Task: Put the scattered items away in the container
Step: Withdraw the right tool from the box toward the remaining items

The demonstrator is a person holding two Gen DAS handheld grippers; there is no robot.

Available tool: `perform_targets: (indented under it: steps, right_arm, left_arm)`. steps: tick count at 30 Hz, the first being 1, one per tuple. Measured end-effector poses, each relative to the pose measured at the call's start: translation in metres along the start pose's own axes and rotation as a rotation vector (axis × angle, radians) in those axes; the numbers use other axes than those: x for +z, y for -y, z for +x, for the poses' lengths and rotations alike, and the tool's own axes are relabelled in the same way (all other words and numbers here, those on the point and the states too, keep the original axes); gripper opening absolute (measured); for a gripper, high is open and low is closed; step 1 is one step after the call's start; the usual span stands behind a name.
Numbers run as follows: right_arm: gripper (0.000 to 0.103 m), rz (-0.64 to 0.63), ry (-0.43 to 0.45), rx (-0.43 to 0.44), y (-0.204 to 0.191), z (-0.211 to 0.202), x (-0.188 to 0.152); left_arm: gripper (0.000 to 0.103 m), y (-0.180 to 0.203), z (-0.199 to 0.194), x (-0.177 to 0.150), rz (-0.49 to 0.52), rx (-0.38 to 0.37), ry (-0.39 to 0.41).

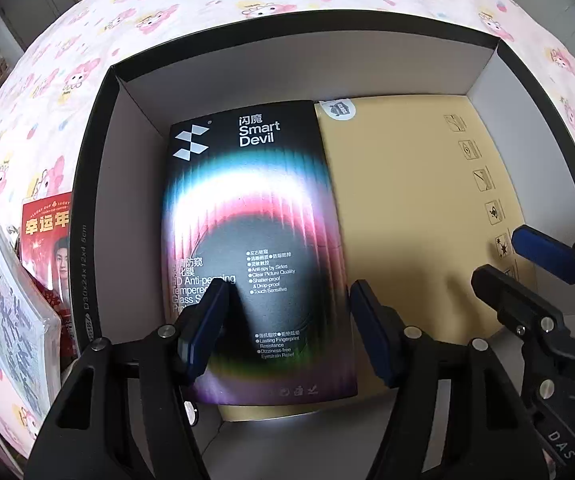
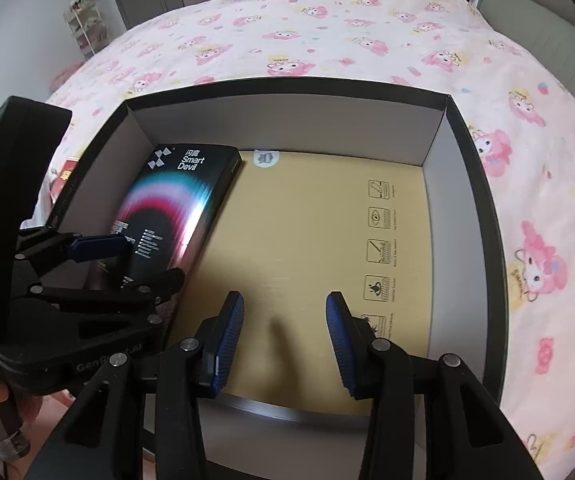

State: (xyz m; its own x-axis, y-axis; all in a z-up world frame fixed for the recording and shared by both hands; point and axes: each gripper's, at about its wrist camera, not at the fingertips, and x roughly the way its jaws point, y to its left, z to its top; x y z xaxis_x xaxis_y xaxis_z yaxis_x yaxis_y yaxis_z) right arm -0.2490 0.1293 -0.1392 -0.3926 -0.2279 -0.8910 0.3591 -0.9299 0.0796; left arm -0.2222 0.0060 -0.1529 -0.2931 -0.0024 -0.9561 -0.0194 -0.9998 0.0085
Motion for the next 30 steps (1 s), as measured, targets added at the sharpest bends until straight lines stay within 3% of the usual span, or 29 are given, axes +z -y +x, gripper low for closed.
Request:
perform_targets:
  steps: [13,21,30]
  right_arm:
    - [0.039,0.011,0.018,0.012,-0.003,-0.015,0.002]
    - [0.039,-0.017,-0.007,0.035,-0.015,-0.015,-0.007]
    - [0.039,-0.012,0.105,-0.001,-0.021,-0.070,-0.012]
  left_arm:
    - [0.054,-0.014,-0.011,-0.003,-0.062,-0.065,0.064]
    - [0.059,-0.021,-0.027,-0.002,-0.087,-0.118,0.120]
    - [0.060,-0.023,-0.070,-0.014,-0.096,-0.240,0.237]
